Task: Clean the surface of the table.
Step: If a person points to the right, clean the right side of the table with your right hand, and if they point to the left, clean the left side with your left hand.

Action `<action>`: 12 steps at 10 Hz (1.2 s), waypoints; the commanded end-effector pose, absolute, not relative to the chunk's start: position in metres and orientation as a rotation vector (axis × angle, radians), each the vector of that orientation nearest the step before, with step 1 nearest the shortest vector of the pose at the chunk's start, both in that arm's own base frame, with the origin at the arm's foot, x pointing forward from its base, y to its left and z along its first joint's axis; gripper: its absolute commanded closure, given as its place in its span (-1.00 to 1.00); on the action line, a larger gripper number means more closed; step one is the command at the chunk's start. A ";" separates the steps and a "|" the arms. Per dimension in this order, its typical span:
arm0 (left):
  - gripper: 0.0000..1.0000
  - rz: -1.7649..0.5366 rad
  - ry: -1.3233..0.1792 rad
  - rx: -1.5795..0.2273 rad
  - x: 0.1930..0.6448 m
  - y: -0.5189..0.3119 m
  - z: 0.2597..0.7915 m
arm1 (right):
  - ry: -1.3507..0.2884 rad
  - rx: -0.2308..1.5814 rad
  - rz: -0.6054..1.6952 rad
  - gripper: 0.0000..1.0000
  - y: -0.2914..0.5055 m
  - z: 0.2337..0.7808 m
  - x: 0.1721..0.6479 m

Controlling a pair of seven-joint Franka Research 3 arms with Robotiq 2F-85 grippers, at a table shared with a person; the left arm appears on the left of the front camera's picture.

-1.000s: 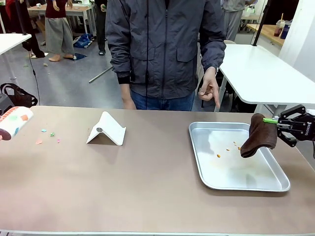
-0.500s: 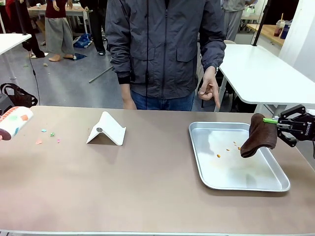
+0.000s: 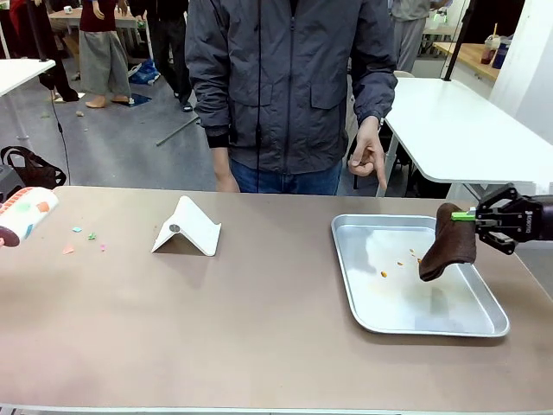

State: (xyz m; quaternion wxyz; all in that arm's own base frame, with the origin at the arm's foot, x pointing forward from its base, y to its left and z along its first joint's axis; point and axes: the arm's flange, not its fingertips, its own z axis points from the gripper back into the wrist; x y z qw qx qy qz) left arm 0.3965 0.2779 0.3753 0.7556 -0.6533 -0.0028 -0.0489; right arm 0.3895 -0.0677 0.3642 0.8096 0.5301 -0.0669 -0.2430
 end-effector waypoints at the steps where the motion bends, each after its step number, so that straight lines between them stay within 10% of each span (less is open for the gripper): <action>1: 1.00 -0.123 -0.013 -1.427 0.394 0.275 0.381 | -0.193 0.894 -0.423 0.80 -0.054 0.379 0.405; 12: 1.00 -0.123 -0.013 -1.427 0.394 0.275 0.381 | -0.273 0.401 -0.181 1.00 -0.024 0.351 0.479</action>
